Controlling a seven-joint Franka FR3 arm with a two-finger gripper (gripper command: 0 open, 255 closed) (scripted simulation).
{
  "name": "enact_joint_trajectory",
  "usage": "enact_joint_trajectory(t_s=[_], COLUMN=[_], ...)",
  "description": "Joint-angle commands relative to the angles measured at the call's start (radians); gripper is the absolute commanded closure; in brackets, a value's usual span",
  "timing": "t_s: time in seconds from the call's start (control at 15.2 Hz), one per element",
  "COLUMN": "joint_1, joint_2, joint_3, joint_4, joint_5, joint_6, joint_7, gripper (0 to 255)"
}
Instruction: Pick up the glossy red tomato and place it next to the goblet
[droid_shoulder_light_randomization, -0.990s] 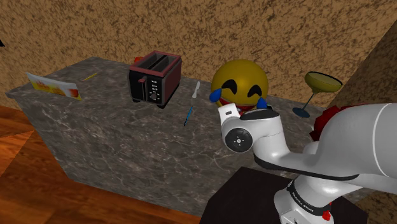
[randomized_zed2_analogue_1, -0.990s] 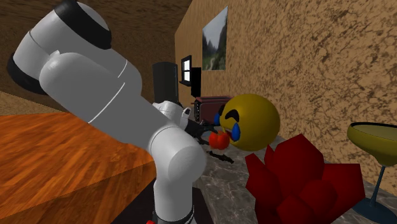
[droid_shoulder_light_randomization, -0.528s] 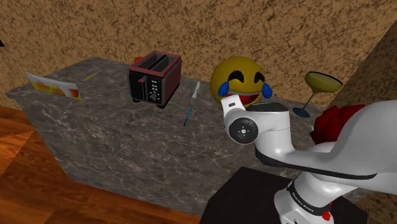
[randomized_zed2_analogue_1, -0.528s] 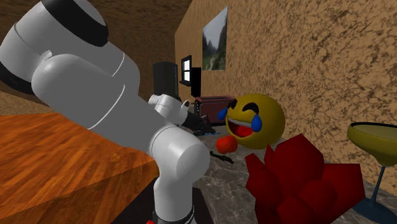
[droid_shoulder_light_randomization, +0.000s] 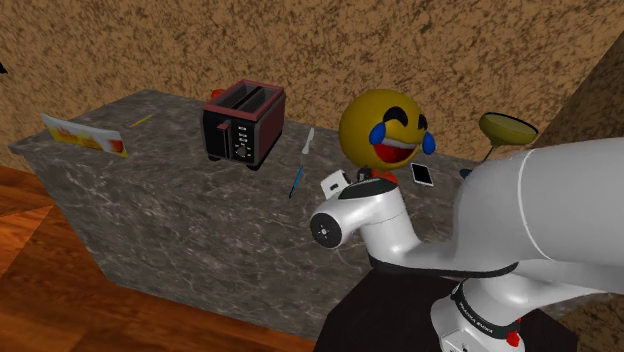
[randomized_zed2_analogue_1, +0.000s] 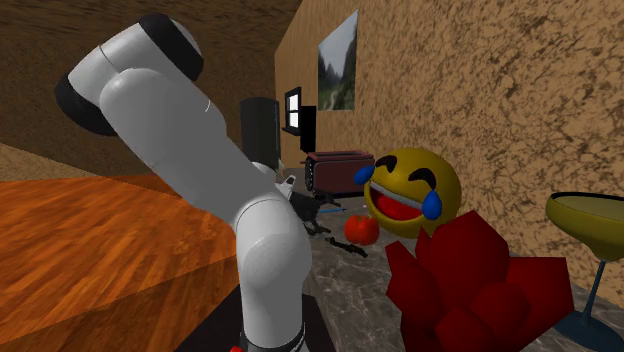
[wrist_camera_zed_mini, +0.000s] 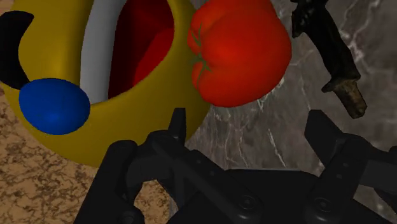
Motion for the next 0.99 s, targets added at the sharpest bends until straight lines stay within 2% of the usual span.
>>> enact_joint_trajectory(t_s=[0.0, 0.46, 0.92], joint_1=[-0.125, -0.213, -0.191], joint_2=[0.003, -0.06, -0.16], joint_3=[0.134, 0.147, 0.148], joint_4=[0.04, 0.008, -0.005], joint_5=[0.007, -0.018, 0.098], joint_6=[-0.048, 0.073, 0.13], joint_7=[-0.015, -0.013, -0.097], gripper=[0, 0, 0])
